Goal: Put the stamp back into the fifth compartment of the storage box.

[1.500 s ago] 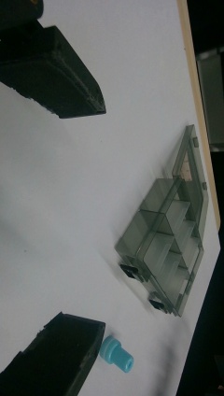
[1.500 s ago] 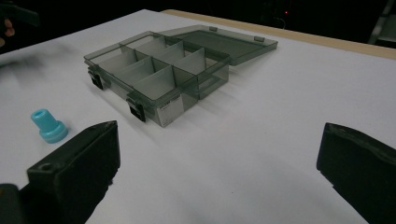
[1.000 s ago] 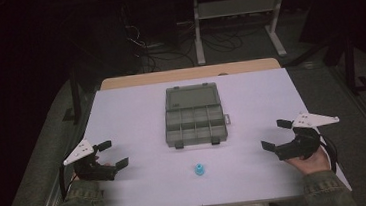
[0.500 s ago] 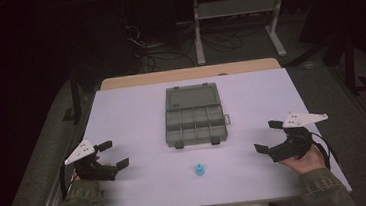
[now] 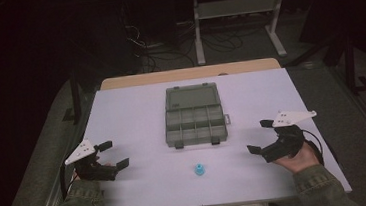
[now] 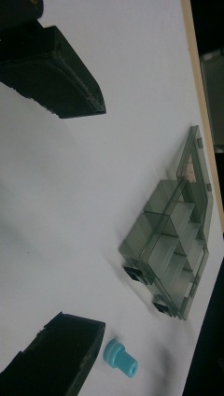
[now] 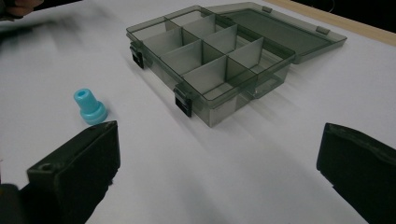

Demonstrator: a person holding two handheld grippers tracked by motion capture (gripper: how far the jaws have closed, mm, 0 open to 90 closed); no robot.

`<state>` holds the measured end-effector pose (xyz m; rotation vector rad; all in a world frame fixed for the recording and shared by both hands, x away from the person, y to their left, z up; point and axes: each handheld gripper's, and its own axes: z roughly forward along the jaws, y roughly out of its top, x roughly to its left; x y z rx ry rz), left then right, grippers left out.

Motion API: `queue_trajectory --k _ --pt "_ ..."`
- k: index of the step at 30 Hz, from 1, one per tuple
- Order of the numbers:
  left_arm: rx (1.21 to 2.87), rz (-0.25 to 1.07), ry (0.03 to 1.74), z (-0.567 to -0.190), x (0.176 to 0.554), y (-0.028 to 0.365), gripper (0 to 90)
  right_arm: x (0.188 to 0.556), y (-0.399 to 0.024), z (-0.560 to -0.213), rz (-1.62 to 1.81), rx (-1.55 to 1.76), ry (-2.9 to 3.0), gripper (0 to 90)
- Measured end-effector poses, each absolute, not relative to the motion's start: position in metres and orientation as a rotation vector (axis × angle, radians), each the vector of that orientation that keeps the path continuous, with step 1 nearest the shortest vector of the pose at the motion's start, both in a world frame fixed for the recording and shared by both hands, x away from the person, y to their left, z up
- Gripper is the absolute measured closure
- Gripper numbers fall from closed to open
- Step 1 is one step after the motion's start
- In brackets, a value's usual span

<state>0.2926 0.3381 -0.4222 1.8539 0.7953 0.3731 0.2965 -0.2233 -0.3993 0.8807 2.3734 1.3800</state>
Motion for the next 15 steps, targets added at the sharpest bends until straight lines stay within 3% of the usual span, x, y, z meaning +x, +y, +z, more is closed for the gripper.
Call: queue_trajectory --k 15 --pt "1.849 0.378 0.792 -0.422 0.292 0.338 0.0 0.302 -0.206 -0.392 1.355 0.815 2.437 0.0"
